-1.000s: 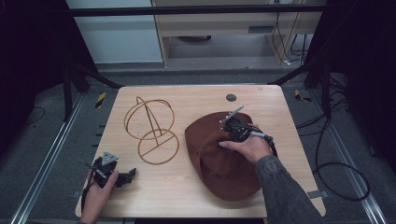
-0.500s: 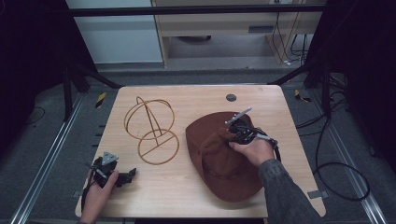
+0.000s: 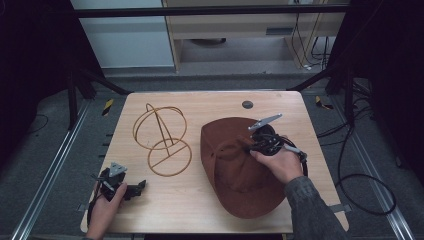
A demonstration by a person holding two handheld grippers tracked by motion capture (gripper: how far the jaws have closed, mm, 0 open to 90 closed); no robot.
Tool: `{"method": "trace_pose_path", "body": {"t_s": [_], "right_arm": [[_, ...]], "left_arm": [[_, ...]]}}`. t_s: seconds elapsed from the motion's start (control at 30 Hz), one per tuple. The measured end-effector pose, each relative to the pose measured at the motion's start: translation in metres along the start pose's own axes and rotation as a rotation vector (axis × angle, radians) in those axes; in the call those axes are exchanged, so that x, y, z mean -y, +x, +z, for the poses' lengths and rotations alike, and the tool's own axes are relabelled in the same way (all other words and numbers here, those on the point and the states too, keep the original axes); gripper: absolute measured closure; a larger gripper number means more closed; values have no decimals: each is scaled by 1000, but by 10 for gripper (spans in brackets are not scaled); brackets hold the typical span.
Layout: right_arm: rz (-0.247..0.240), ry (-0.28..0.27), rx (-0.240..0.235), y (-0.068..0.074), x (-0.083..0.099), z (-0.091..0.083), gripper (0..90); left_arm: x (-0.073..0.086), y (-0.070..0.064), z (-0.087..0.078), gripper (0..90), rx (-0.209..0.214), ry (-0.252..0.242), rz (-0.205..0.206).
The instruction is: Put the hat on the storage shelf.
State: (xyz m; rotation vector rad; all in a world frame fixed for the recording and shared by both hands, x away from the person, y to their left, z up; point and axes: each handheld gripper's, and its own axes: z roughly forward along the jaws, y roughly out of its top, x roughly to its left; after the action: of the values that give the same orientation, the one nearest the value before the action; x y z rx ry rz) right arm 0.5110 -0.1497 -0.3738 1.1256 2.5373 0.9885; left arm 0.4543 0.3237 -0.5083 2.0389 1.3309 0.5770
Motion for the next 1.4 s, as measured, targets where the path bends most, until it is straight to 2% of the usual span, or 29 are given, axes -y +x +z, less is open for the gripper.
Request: {"method": "trace_pose_path", "body": {"t_s": [0.13,0.17,0.23,0.37,0.6,0.77,1.13,1.4], "right_arm": [[-16,-23,8,4,-4,-13,890],[-23,-45,9,8,-7,-23,890],[-26,-52,13,9,-9,-27,890],[-41,-106,7,15,-18,-50,891],[-56,-144,8,20,-31,-66,891],[-65,-186,18,25,-48,-81,891],[-87,-258,20,39,-81,-91,892],[-82,-301,12,46,-96,-94,892]], "left_arm": [[0,0,0,0,-1,-1,-1],[0,0,0,0,-1,-1,-1],[0,0,0,0,0,-1,-1],[0,0,0,0,-1,-1,2],[0,0,0,0,-1,-1,1],[0,0,0,0,-1,-2,0],[0,0,0,0,0,-6,-5],[0,0,0,0,-1,-5,-1]]}}
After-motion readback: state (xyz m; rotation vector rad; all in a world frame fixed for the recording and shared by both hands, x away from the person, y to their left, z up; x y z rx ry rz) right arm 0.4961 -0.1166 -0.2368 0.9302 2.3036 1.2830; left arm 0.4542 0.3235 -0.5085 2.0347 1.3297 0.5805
